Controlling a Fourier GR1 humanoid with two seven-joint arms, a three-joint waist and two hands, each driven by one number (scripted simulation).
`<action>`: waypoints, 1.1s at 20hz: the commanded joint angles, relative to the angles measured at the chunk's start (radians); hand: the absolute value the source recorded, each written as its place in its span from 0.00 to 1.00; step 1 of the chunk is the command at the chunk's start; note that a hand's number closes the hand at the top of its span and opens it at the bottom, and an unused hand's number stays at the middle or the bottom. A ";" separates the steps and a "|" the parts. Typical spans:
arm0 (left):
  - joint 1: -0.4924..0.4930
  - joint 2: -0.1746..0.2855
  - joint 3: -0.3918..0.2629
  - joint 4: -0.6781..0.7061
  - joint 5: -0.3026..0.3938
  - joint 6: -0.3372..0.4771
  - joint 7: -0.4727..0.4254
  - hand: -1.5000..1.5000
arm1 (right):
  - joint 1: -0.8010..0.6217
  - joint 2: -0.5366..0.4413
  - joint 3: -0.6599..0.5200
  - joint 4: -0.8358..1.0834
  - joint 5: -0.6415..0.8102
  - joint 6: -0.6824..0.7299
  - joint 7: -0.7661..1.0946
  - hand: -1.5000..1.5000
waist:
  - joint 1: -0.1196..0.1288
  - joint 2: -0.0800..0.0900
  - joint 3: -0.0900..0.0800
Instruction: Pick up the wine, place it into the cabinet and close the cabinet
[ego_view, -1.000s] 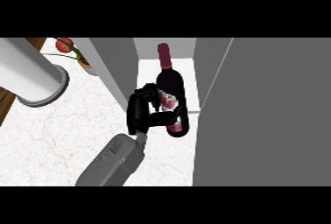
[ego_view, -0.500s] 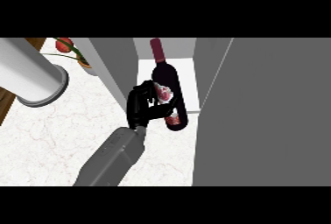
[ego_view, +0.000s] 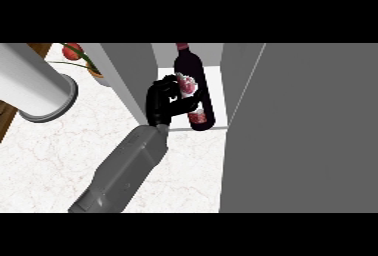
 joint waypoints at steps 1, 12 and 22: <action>-0.075 0.000 0.043 0.096 0.021 -0.012 -0.021 1.00 | 0.084 -0.005 0.012 -0.218 -0.101 0.002 0.055 0.00 | -0.012 0.000 0.000; -0.304 0.032 0.095 0.300 -0.033 0.058 0.008 1.00 | 0.047 -0.006 -0.039 -0.153 -0.146 0.015 0.057 0.00 | -0.001 0.002 0.001; -0.406 0.072 0.046 0.510 -0.140 0.162 0.069 0.00 | 0.105 0.013 -0.015 -0.100 -0.130 0.062 -0.038 0.00 | -0.019 0.008 0.002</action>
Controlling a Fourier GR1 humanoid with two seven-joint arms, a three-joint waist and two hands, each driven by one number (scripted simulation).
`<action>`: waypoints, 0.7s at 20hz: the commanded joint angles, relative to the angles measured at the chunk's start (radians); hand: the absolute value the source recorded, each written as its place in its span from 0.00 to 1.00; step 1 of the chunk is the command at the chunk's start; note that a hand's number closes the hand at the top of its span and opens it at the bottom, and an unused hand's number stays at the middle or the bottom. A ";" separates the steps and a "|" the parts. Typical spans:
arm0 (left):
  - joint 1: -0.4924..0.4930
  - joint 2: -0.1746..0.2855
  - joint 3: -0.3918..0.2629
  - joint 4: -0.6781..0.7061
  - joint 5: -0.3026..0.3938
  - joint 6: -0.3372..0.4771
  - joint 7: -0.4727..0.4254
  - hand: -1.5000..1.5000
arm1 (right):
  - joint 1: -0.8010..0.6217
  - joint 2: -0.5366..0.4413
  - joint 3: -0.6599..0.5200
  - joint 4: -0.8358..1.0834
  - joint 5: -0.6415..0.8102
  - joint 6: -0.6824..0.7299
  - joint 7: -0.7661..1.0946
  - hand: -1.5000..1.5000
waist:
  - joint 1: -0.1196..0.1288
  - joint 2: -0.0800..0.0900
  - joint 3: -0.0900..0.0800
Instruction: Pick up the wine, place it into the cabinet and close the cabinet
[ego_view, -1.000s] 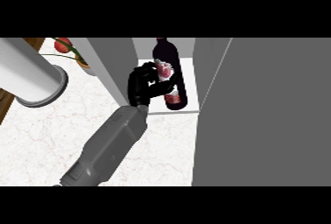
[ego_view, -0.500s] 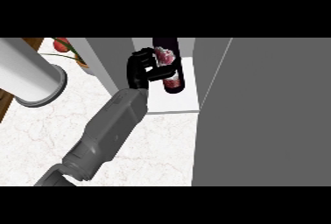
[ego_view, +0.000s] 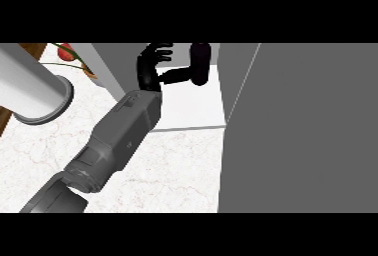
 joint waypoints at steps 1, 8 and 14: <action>0.006 0.038 -0.003 0.076 -0.033 -0.031 -0.027 0.00 | 0.056 0.004 0.020 -0.140 -0.064 -0.006 0.039 0.00 | -0.005 0.004 -0.001; -0.015 0.025 0.010 0.128 -0.054 0.027 -0.033 0.00 | 0.056 -0.001 0.021 -0.132 -0.085 0.013 0.036 0.00 | -0.005 0.005 -0.001; -0.010 0.040 0.017 0.138 -0.066 -0.020 -0.033 0.00 | 0.098 -0.003 0.030 -0.149 -0.097 0.028 0.019 0.00 | -0.003 0.003 -0.001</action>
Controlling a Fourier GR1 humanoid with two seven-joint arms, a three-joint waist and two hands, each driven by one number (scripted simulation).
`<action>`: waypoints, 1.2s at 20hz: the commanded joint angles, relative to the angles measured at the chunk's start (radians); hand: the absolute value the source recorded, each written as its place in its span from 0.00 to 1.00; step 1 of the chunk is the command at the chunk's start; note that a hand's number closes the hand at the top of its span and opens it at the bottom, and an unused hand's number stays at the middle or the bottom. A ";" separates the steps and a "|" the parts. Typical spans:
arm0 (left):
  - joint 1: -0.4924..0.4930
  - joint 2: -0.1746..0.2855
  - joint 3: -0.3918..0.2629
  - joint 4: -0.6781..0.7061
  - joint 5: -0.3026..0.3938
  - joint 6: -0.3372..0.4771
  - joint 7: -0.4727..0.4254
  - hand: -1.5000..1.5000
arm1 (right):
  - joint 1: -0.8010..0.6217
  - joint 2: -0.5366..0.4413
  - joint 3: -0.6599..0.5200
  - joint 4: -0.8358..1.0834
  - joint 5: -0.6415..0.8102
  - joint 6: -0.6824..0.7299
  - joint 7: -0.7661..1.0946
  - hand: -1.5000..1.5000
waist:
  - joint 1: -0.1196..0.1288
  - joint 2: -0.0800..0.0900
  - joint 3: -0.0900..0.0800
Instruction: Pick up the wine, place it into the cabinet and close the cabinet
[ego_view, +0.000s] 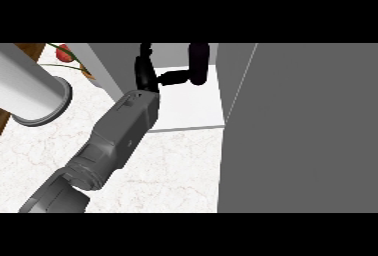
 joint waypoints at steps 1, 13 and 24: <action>-0.002 0.039 0.011 0.031 -0.007 -0.012 -0.006 0.00 | 0.046 -0.021 -0.019 -0.192 -0.116 -0.009 0.089 0.00 | -0.004 0.007 -0.003; 0.085 0.010 0.032 -0.074 -0.026 -0.216 -0.156 0.00 | 0.068 -0.033 -0.035 -0.204 -0.123 -0.010 0.100 0.00 | 0.041 -0.009 -0.003; 0.190 -0.031 0.037 -0.274 -0.035 -0.253 -0.195 0.00 | 0.120 0.004 0.031 -0.228 -0.057 -0.032 0.068 0.00 | 0.060 -0.020 -0.002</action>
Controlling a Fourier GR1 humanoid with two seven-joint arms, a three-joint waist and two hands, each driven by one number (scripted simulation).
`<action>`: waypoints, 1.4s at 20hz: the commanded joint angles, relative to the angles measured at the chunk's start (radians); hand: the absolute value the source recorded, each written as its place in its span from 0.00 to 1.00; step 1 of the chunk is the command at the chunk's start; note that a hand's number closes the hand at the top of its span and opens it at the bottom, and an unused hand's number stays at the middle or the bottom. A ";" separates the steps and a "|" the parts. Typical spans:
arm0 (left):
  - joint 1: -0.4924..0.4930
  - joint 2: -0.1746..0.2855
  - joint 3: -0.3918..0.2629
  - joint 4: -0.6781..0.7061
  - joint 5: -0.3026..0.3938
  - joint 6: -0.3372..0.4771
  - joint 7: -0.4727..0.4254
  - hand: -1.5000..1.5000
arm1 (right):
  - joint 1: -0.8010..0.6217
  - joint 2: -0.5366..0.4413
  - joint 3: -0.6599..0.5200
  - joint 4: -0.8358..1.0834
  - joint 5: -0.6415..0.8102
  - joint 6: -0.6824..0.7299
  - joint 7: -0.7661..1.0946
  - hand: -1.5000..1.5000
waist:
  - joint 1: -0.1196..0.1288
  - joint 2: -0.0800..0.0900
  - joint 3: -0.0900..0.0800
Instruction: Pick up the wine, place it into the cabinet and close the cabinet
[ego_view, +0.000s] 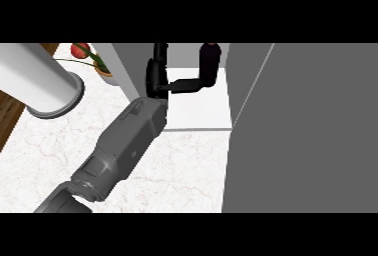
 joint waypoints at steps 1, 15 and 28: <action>0.018 0.063 -0.002 -0.079 -0.007 -0.049 0.062 0.00 | 0.027 -0.020 -0.034 -0.189 -0.118 -0.012 0.089 0.00 | 0.013 -0.003 0.000; 0.425 0.040 -0.172 -0.655 -0.074 0.034 0.143 0.00 | 0.050 -0.015 0.023 -0.208 -0.054 -0.039 0.096 0.00 | 0.030 -0.010 -0.001; 0.836 0.122 -0.355 -1.215 -0.166 0.161 0.233 0.00 | -0.047 -0.018 0.054 -0.208 0.007 -0.100 0.167 0.00 | 0.021 -0.002 -0.001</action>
